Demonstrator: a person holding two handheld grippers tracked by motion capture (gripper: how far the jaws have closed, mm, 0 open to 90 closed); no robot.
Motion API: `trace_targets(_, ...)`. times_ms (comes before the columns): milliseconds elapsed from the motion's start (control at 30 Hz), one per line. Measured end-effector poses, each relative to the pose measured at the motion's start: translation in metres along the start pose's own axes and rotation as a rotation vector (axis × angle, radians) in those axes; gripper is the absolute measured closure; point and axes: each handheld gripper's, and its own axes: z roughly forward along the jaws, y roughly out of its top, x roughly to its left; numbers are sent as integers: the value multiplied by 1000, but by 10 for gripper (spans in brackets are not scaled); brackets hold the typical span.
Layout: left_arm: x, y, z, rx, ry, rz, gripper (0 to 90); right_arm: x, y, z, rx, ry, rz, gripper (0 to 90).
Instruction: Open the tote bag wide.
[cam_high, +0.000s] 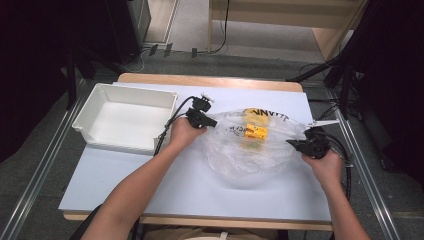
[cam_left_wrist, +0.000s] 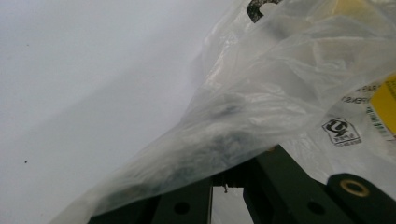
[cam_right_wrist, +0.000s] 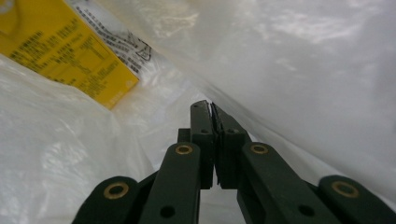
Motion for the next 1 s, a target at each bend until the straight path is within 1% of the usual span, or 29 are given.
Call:
trace_targets(33,2,-2,1,-5,4,-10,900,-1,-2,1,0,-3,2,892)
trace_targets(133,5,-4,3,-1,8,-16,900,-3,-4,2,13,-9,9,893)
trace_targets(167,7,-6,5,-8,5,-36,900,-4,-6,4,13,-17,12,895)
trace_targets(200,7,-6,5,-8,5,-36,900,-4,-6,4,13,-17,12,895)
trace_targets(233,8,-7,6,-13,2,-48,900,-5,-9,7,26,-32,18,900)
trace_targets(333,10,-8,7,-11,2,-50,900,-7,-11,9,37,-40,29,900)
trace_targets(433,11,-8,8,-19,-1,-51,900,-9,-15,13,52,-60,43,900)
trace_targets(533,12,-8,8,-24,-5,-57,900,-10,-15,14,41,-64,53,900)
trace_targets(667,15,-8,9,-40,5,-76,900,-9,-16,15,19,-114,41,900)
trace_targets(733,16,-8,8,-41,10,-77,900,-11,-17,14,11,-144,38,900)
trace_targets(800,16,-7,8,-43,24,-87,900,-16,-19,12,-1,-157,53,900)
trace_targets(867,18,-7,7,-41,33,-92,900,-21,-22,8,-7,-167,79,900)
trace_targets(900,18,-7,7,-44,37,-96,900,-23,-24,6,-4,-183,87,900)
trace_targets(1000,20,-7,7,-47,37,-121,900,-31,-29,0,-11,-203,116,900)
